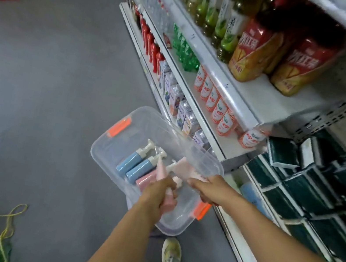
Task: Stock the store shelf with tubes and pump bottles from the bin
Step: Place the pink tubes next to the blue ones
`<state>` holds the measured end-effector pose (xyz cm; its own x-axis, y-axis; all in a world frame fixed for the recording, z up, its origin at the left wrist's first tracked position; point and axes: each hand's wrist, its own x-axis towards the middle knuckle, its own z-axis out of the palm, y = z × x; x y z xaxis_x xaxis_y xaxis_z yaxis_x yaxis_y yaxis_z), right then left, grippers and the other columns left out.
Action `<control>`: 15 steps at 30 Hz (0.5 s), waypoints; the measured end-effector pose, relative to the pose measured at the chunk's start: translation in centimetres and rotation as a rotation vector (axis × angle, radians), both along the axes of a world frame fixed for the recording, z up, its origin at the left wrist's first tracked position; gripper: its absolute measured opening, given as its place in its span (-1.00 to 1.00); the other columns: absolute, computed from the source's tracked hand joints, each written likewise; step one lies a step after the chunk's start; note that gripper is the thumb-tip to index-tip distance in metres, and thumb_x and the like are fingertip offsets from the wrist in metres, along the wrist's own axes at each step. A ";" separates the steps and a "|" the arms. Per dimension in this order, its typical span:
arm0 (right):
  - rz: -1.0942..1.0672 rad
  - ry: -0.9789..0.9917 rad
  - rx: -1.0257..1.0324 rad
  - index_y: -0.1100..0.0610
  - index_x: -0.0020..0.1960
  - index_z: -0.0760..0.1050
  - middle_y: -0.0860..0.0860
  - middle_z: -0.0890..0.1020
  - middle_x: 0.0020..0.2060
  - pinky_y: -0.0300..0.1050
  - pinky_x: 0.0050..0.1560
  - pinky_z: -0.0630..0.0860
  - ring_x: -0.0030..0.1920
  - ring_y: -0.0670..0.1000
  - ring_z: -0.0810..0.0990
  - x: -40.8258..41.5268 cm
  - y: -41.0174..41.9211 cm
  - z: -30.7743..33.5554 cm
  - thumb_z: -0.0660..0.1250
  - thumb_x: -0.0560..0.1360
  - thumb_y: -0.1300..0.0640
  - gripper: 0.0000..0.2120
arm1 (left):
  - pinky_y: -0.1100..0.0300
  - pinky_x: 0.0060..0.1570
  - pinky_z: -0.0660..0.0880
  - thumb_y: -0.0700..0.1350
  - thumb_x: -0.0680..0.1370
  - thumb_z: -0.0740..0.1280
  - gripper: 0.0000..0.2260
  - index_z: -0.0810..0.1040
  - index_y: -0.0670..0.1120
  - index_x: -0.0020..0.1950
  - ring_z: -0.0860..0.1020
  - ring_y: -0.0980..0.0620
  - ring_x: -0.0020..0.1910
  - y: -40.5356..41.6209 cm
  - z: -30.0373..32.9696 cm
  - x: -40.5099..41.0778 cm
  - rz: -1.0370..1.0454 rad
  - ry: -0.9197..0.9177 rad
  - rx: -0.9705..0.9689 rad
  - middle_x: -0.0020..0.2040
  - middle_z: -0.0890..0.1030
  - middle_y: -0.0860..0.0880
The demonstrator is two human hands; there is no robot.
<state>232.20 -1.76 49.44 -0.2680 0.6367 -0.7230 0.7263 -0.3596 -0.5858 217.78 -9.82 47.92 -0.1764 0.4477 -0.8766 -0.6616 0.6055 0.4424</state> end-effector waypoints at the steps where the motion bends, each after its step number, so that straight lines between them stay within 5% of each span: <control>1: -0.080 0.074 -0.021 0.17 -0.18 0.41 0.01 0.39 -0.56 -0.21 -0.48 0.29 -0.53 -0.01 0.36 0.3 -0.7 1.0 0.41 0.37 -0.15 -0.61 | 0.14 -0.37 0.49 -0.35 0.47 0.33 -0.85 0.51 -0.20 0.01 0.54 -0.02 -0.38 -0.2 1.0 0.2 -0.006 0.005 0.020 -0.31 0.58 -0.14; 3: -0.184 0.176 -0.037 0.16 -0.15 0.39 0.03 0.41 -0.57 -0.25 -0.49 0.28 -0.54 0.01 0.41 0.7 -2.3 3.2 0.35 0.46 0.00 -0.75 | 0.13 -0.36 0.55 -0.35 0.48 0.33 -0.84 0.53 -0.21 0.03 0.59 -0.03 -0.41 -0.8 2.9 0.8 -0.023 0.004 0.073 -0.34 0.62 -0.14; 6: -0.192 0.204 0.092 0.20 0.04 0.38 0.15 0.59 -0.30 -0.24 -0.50 0.36 -0.49 0.04 0.56 1.1 -4.8 6.3 0.35 0.47 0.13 -0.77 | 0.13 -0.37 0.56 -0.34 0.46 0.33 -0.74 0.52 -0.23 0.15 0.62 -0.03 -0.41 -1.6 5.5 1.3 -0.062 0.006 0.173 -0.33 0.62 -0.14; 11: 0.164 -0.207 0.738 0.08 0.09 0.17 0.00 0.50 -0.11 -0.07 -0.23 0.42 -0.08 0.18 0.60 2.9 -9.1 9.9 0.37 0.45 0.06 -0.59 | 0.06 -0.24 0.56 -0.30 0.45 0.43 -0.61 0.48 -0.27 0.26 0.61 -0.13 -0.21 -2.8 9.6 2.8 -0.113 0.043 0.388 -0.13 0.63 -0.22; 15: 0.055 -0.102 0.857 -0.01 0.04 0.12 -0.06 0.47 -0.16 -0.04 -0.28 0.33 -0.22 0.09 0.49 5.8 -12.5 12.5 0.38 0.43 0.01 -0.57 | 0.12 -0.30 0.57 -0.20 0.46 0.46 -0.60 0.50 -0.27 0.26 0.62 -0.11 -0.20 -4.3 11.9 5.1 -0.135 0.005 0.497 -0.02 0.62 -0.24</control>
<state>237.97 -14.26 61.89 -0.2742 0.9614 -0.0213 0.7937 0.2138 -0.5695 222.85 -14.10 59.86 -0.0917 0.8294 -0.5511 -0.5892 0.4010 0.7015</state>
